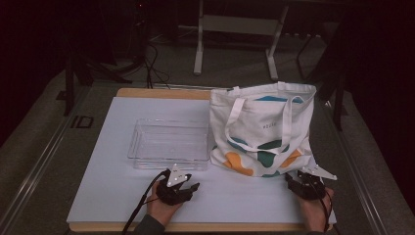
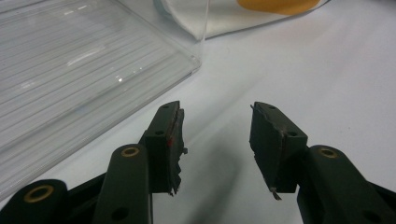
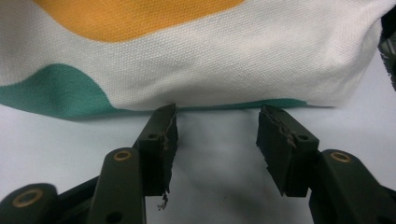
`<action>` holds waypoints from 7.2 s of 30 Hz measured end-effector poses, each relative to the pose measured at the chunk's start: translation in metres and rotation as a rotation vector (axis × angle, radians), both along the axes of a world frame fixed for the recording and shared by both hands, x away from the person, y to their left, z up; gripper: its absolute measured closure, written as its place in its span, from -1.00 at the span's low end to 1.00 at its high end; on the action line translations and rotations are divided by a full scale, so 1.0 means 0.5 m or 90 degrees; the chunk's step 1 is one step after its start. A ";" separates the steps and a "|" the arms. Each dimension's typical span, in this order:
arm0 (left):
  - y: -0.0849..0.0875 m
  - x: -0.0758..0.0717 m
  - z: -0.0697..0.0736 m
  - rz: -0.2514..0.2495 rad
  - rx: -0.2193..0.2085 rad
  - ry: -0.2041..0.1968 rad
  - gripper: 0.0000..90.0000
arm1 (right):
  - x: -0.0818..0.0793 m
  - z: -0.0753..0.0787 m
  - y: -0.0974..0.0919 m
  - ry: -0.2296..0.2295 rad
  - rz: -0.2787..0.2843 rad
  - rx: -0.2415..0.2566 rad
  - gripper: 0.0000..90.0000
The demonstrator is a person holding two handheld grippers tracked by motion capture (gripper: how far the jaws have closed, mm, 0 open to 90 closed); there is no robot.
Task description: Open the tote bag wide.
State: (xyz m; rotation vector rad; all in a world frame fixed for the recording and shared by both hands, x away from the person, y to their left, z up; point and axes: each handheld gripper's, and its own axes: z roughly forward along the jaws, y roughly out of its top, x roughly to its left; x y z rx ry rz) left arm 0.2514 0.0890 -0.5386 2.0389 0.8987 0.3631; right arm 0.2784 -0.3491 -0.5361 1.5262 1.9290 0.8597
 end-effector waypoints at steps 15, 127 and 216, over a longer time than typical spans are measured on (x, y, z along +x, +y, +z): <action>-0.006 -0.026 0.041 -0.027 0.039 -0.045 0.27 | -0.011 0.018 -0.015 0.013 0.011 0.025 0.13; -0.067 0.343 0.256 -0.053 -0.010 -0.007 0.07 | 0.124 0.221 -0.046 -0.004 0.128 0.139 0.99; -0.088 0.211 0.256 -0.157 0.030 -0.071 0.94 | -0.002 0.166 -0.048 -0.033 0.112 0.117 1.00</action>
